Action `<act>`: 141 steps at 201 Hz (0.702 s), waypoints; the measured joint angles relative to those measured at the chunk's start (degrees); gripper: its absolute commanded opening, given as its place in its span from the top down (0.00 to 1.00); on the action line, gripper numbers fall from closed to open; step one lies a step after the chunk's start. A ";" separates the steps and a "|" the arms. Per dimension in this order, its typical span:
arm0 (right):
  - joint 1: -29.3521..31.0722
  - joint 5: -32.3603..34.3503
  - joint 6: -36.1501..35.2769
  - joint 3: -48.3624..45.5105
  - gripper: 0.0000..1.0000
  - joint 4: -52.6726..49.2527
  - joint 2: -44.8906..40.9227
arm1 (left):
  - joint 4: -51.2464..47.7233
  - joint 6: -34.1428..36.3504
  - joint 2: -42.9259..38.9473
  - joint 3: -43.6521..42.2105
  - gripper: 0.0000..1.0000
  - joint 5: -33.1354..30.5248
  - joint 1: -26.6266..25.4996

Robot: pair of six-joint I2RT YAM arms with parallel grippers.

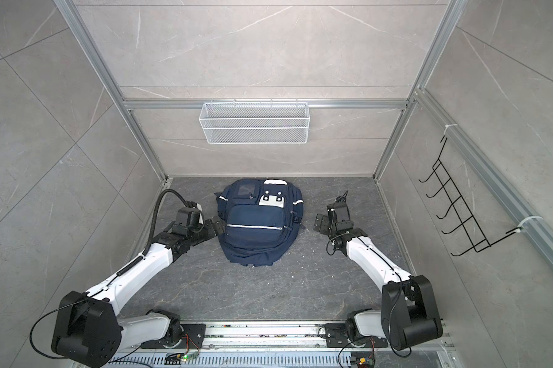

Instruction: Pack the student bag

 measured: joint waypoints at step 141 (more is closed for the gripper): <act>0.00 10.14 -10.01 -15.72 0.02 26.29 -2.93 | 31.87 29.03 5.66 -16.41 0.00 -14.05 14.19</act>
